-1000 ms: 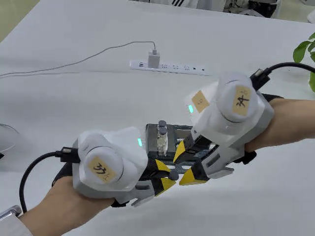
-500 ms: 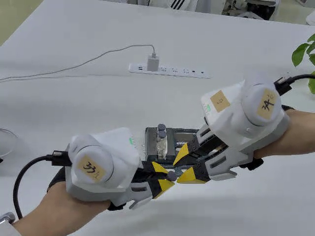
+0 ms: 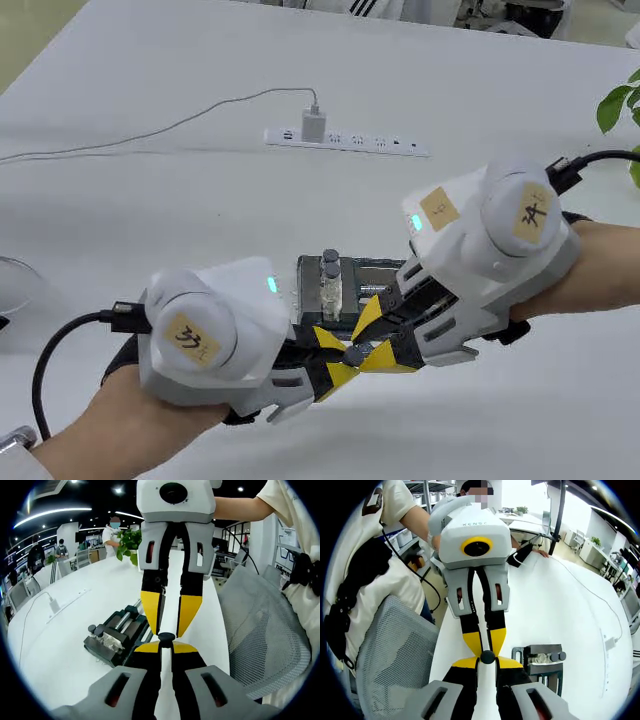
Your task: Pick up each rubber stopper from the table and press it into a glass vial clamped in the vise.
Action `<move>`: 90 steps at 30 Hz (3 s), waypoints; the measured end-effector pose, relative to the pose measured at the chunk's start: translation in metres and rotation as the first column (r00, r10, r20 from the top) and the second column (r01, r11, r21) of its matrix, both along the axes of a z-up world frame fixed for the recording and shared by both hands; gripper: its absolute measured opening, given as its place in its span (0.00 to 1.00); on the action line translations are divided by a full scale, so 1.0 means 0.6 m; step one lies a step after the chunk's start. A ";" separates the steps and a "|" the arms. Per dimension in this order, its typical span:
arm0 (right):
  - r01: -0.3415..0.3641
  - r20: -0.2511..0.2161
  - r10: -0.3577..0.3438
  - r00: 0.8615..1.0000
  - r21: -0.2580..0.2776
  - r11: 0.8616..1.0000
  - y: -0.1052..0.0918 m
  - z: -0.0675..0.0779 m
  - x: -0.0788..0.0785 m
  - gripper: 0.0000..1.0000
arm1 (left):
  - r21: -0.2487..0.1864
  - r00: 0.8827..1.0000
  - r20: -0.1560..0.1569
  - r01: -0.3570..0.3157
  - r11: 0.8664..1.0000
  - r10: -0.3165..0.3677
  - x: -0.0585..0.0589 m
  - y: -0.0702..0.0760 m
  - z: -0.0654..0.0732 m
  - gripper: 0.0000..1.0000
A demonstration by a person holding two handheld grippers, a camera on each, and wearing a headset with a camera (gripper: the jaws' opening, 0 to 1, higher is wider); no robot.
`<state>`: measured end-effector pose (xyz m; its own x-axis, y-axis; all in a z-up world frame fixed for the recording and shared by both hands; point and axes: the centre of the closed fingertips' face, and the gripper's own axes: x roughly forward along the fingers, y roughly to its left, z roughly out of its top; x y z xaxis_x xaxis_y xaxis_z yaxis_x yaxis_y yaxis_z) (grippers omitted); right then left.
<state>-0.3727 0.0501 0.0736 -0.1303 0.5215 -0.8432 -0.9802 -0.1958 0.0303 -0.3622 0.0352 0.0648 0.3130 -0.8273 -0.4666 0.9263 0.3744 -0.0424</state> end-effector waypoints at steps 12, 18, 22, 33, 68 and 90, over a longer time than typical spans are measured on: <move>-0.015 0.023 0.015 1.000 -0.018 1.000 -0.003 0.001 0.001 0.10 | 0.004 1.000 -0.002 -0.003 1.000 0.003 0.005 -0.005 0.003 0.03; -0.015 0.037 0.016 0.999 -0.022 1.000 -0.003 0.001 0.004 0.08 | 0.005 1.000 0.000 -0.002 1.000 0.002 0.004 -0.006 0.005 0.03; -0.017 0.038 0.018 0.999 -0.022 1.000 -0.002 0.001 0.004 0.08 | 0.001 1.000 -0.002 -0.005 1.000 0.005 0.004 -0.005 0.005 0.03; 0.012 0.017 -0.012 1.000 -0.018 1.000 -0.001 0.008 0.011 0.07 | 0.068 0.995 0.095 0.016 0.998 -0.022 0.009 -0.003 0.009 0.03; 0.074 -0.009 -0.074 0.997 -0.069 0.995 -0.024 -0.017 0.032 0.06 | 0.025 0.982 0.015 -0.189 0.982 0.189 0.042 0.052 -0.025 0.58; 0.010 0.046 -0.003 0.999 -0.145 0.989 -0.033 -0.031 0.112 0.07 | -0.008 0.912 -0.034 -0.408 0.913 0.408 0.069 0.124 -0.042 0.99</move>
